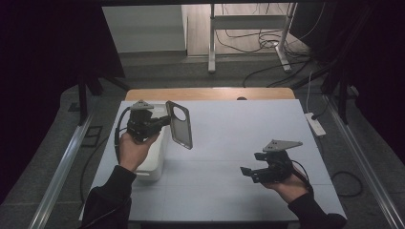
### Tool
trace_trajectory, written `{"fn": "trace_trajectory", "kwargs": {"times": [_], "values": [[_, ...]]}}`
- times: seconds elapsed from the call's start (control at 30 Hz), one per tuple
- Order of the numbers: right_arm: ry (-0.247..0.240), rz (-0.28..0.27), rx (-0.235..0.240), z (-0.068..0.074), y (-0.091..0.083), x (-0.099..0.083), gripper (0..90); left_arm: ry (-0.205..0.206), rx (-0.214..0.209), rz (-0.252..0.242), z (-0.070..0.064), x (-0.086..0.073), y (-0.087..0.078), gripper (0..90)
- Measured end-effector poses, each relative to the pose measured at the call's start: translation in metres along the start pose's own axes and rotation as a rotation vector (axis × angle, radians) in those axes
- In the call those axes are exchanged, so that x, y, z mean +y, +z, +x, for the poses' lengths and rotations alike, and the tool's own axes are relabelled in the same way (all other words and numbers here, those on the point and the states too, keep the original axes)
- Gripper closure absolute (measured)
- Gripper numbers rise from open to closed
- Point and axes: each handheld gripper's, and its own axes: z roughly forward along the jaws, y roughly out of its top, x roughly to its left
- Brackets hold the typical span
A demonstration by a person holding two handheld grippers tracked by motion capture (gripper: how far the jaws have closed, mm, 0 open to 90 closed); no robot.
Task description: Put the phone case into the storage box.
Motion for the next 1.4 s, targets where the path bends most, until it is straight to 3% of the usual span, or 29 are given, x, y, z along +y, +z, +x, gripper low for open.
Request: {"fn": "trace_trajectory", "kwargs": {"times": [0.63,1.4], "values": [[0.029,0.023,-0.048,-0.008,-0.020,-0.020,10.4,-0.022,0.047,-0.006,0.019,0.012,-0.009,88.9],[0.065,-0.002,-0.119,-0.015,-0.043,-0.047,0.0,-0.041,0.110,-0.017,0.040,0.025,-0.016,89.0]]}}
